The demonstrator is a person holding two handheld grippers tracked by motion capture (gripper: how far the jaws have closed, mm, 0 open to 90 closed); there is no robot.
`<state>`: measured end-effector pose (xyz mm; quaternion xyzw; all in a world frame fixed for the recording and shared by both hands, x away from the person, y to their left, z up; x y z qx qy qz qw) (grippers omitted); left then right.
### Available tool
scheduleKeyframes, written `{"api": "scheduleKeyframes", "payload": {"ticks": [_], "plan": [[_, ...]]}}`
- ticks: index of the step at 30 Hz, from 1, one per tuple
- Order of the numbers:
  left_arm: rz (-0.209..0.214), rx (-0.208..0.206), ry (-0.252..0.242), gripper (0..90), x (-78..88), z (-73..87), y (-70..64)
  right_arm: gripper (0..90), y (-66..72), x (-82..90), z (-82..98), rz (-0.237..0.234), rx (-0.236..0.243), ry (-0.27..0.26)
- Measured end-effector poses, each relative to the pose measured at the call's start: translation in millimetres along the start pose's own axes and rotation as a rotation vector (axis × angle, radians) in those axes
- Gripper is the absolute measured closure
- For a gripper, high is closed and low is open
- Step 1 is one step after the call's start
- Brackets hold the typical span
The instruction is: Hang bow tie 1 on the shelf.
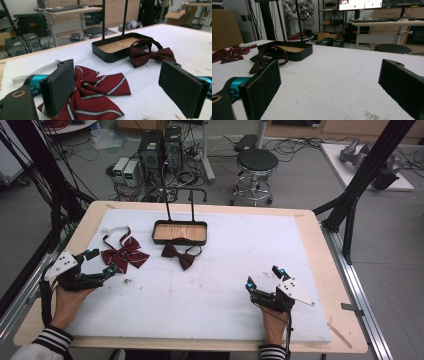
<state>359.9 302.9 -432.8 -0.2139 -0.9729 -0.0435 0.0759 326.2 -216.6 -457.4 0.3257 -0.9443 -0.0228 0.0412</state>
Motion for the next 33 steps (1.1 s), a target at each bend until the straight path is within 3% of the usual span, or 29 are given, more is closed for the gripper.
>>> {"api": "scheduleKeyframes", "payload": {"ticks": [9, 17, 20, 25, 33], "plan": [[0.048, -0.021, 0.065, 14.1, -16.7, -15.0, 5.8, 3.5, -0.1, -0.2, 0.1, 0.000, -0.004, 0.000], [0.050, -0.058, 0.125, 14.1, -30.0, -23.5, 17.5, 3.5, -0.1, -0.3, -0.1, -0.001, -0.002, -0.001], [0.059, -0.049, 0.137, 14.1, -34.1, -24.3, 22.6, 3.4, -0.5, -0.1, 0.1, 0.001, -0.005, 0.001], [0.059, -0.064, 0.197, 14.1, -44.0, -25.4, 32.1, 3.5, -0.5, -0.2, 0.0, 0.002, -0.008, 0.000], [0.076, -0.128, 0.335, 14.4, -60.8, -27.4, 41.3, 3.5, -0.2, -0.1, 0.2, 0.002, -0.010, 0.002]]}}
Point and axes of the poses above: each handheld gripper's, and its own axes: x roughly backward along the jaws, z roughly out of its underside, y roughly to its left, the point moved 6 cm from there along -x, roughly forward along the jaws, and after that the axes turned 12 degrees about -z, right-handed, at the moved point
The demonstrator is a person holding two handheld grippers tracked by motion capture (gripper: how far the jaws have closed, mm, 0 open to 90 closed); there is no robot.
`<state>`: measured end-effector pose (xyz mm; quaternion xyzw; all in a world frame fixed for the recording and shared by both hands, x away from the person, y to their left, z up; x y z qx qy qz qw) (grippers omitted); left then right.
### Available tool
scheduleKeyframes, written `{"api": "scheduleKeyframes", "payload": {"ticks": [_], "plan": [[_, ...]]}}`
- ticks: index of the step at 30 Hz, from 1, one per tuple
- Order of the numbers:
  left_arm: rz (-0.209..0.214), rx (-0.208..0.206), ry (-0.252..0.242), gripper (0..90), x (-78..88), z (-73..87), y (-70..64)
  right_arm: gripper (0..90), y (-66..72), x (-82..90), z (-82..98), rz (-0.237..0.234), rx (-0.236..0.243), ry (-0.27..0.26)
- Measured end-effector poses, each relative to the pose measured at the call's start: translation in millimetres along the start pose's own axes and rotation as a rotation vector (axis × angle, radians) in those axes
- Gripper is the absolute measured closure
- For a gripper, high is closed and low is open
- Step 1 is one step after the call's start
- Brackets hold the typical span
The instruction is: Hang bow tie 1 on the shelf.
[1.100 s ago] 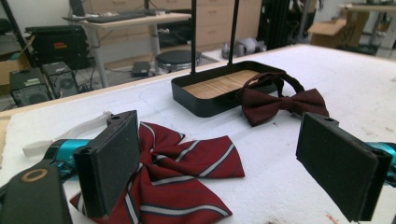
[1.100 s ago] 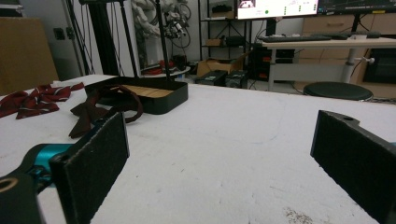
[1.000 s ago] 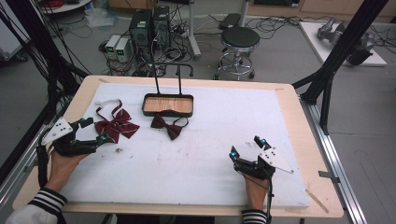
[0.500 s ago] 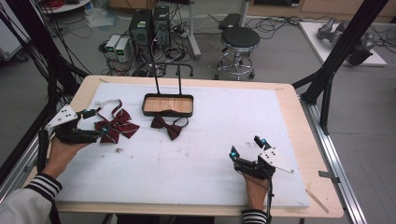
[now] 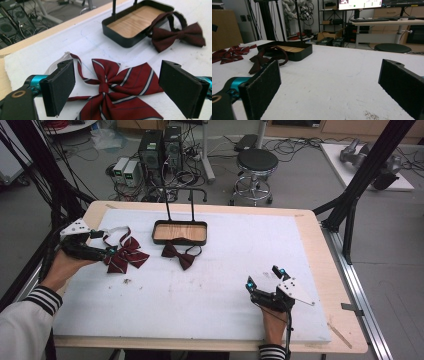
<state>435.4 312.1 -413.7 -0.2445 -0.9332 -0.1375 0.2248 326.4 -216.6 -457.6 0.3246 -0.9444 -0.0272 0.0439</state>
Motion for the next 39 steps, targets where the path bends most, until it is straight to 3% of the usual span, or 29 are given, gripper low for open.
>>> {"api": "scheduleKeyframes", "payload": {"ticks": [3, 6, 8, 12, 17, 23, 29, 37, 39], "plan": [[0.009, -0.040, 0.057, 14.6, -6.5, -1.3, -0.5, 3.5, 0.0, -0.2, -0.1, -0.001, 0.005, 0.000], [0.011, -0.061, 0.085, 16.7, -10.3, -1.5, -0.2, 3.5, -0.2, -0.1, 0.0, 0.000, 0.004, 0.001], [0.010, -0.108, 0.152, 17.1, -17.1, 0.6, 0.3, 3.5, -0.4, -0.1, -0.1, 0.001, 0.005, -0.001], [0.022, -0.109, 0.201, 18.6, -23.4, 3.0, 0.2, 3.5, 0.0, -0.2, -0.2, 0.003, 0.003, 0.000], [0.026, -0.161, 0.317, 21.7, -35.9, 4.6, 1.3, 3.5, -0.2, -0.1, -0.1, 0.000, 0.004, 0.000], [0.040, -0.167, 0.383, 24.0, -46.0, 5.9, 0.2, 3.5, -0.1, -0.2, -0.2, 0.003, 0.008, -0.001], [0.013, -0.161, 0.485, 28.0, -54.9, 12.9, 1.9, 3.5, -0.1, -0.2, -0.2, 0.004, 0.014, 0.001], [0.020, -0.127, 0.515, 35.6, -58.3, 13.4, 2.2, 3.5, 0.4, -0.2, 0.1, 0.005, 0.013, 0.004], [0.013, -0.138, 0.532, 36.7, -59.9, 13.8, 2.1, 3.5, 0.0, -0.3, -0.1, 0.004, 0.016, 0.002]]}}
Point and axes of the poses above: each handheld gripper's, and its own axes: x roughly backward along the jaws, z roughly out of its underside, y roughly to its left, the point moved 6 cm from there along -x, roughly forward along the jaws, and after that the axes turned 12 degrees about -z, right-handed, at the moved point
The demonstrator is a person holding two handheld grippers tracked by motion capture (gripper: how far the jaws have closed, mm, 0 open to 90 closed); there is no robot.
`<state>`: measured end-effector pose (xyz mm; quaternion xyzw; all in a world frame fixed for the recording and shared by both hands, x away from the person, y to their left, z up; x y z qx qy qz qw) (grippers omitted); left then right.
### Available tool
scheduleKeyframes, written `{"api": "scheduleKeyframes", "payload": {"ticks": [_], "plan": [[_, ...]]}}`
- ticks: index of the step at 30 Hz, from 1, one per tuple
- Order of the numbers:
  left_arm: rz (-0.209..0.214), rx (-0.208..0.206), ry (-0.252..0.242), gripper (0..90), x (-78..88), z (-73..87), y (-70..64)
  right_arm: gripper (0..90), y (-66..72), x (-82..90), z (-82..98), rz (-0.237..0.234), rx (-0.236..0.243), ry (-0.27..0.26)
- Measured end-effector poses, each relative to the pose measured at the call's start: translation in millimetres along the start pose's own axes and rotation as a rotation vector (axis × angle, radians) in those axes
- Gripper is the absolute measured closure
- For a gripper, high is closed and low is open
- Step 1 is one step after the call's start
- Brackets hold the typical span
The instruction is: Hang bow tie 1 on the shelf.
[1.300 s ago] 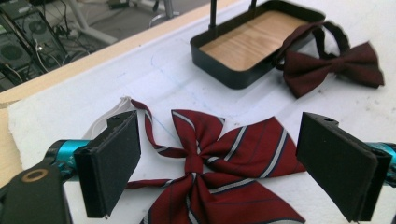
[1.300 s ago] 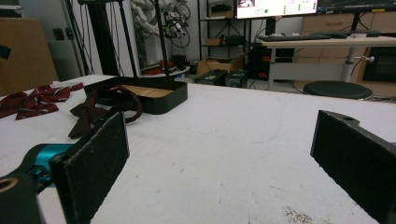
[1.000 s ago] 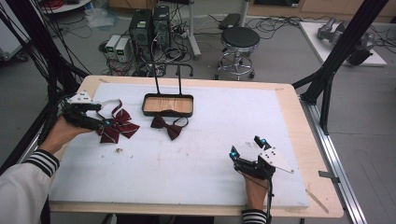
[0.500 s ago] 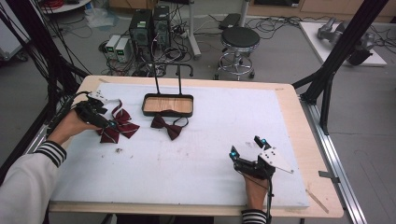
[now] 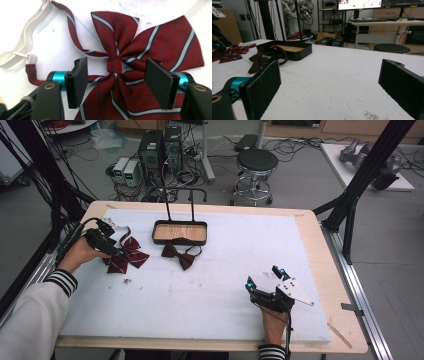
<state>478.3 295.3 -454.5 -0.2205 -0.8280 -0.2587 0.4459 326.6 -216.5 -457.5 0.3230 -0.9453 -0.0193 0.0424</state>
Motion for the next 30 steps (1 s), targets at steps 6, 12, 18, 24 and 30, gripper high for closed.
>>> {"api": "scheduleKeyframes", "payload": {"ticks": [6, 12, 18, 24, 30], "plan": [[0.016, -0.002, 0.025, 43.0, -4.4, -0.2, -3.3, 3.5, 0.4, 0.1, 0.1, -0.001, -0.005, 0.001], [0.025, 0.039, 0.056, 54.8, -9.0, 0.1, -4.8, 3.5, 0.3, 0.1, 0.1, -0.001, -0.007, 0.000], [0.023, 0.058, 0.081, 71.9, -8.2, 1.4, -2.9, 3.5, -0.2, 0.1, 0.1, 0.000, -0.002, -0.001], [0.006, 0.056, 0.086, 75.5, -8.2, 1.2, -3.8, 3.5, 0.1, 0.0, 0.0, 0.000, -0.004, -0.001], [-0.008, 0.052, 0.074, 75.9, -7.1, 2.2, -4.4, 3.5, 0.3, 0.1, 0.1, 0.000, -0.006, 0.000]]}}
Point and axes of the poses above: each handheld gripper's, and its own axes: x roughly backward along the jaws, z roughly out of its underside, y roughly to its left, the point moved 6 cm from there along -x, roughly forward along the jaws, and after that the axes turned 12 degrees about -z, right-handed, at the moved point
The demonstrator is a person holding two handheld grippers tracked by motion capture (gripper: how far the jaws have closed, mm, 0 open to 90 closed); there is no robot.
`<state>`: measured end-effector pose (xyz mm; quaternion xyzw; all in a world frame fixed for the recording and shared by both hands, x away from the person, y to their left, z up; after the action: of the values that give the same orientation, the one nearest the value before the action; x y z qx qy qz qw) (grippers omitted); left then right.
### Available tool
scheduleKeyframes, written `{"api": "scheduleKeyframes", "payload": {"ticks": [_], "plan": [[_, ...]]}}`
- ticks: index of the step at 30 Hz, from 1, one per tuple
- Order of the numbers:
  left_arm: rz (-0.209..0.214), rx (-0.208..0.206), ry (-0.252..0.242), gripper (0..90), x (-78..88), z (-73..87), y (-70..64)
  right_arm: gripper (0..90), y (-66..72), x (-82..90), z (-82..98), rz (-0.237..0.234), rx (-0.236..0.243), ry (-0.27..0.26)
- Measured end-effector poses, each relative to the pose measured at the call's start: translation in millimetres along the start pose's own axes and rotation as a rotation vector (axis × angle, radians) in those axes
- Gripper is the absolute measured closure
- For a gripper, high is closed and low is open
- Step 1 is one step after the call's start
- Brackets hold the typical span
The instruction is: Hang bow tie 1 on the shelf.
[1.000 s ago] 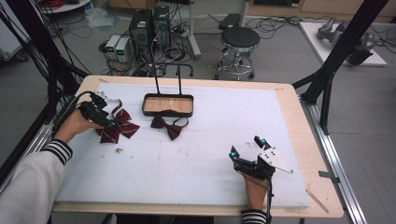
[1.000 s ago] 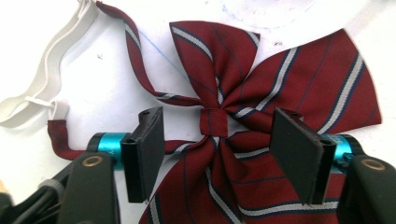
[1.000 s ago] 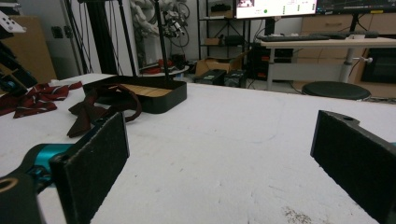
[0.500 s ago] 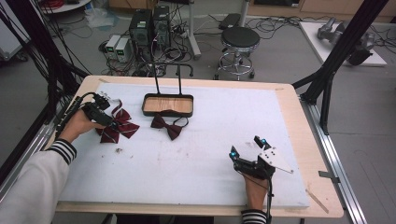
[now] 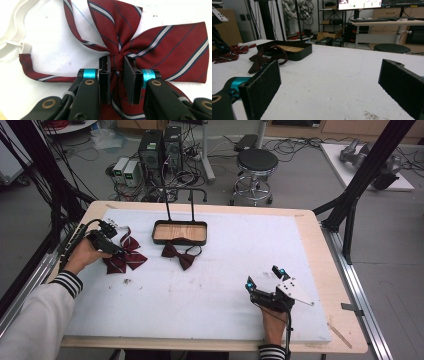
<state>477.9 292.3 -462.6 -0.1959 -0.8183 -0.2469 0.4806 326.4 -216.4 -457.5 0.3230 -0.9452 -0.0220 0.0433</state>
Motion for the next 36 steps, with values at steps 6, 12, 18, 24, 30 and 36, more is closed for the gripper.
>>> {"api": "scheduleKeyframes", "payload": {"ticks": [6, 12, 18, 24, 30, 36], "plan": [[-0.046, 0.014, -0.063, 75.9, 6.0, 0.0, 1.4, 3.5, -0.1, -0.1, -0.1, 0.000, 0.002, -0.001], [-0.071, 0.021, -0.148, 75.9, 17.8, -4.3, -0.1, 3.5, 0.4, 0.0, 0.2, -0.002, 0.000, 0.002], [-0.063, 0.060, -0.265, 76.0, 35.2, -13.4, -1.4, 3.5, 0.2, -0.2, 0.1, -0.003, 0.005, 0.001], [-0.062, 0.084, -0.372, 76.0, 46.4, -18.5, -5.9, 3.5, 0.2, -0.1, 0.2, -0.002, 0.002, 0.002], [-0.059, 0.110, -0.479, 76.0, 63.0, -26.1, -11.5, 3.5, 0.3, -0.2, 0.1, -0.002, 0.004, 0.002], [-0.033, 0.116, -0.588, 76.0, 80.6, -36.1, -17.4, 3.5, 0.1, -0.2, 0.0, -0.002, 0.006, 0.001]]}}
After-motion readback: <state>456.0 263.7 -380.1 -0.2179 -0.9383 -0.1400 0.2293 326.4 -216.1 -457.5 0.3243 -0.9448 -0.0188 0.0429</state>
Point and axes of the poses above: each handheld gripper's, and its own axes: x roughly backward along the jaws, z roughly out of its underside, y roughly to its left, the point moved 6 cm from there along -x, roughly forward along the jaws, and after that the axes turned 12 degrees about -z, right-handed, at the moved point
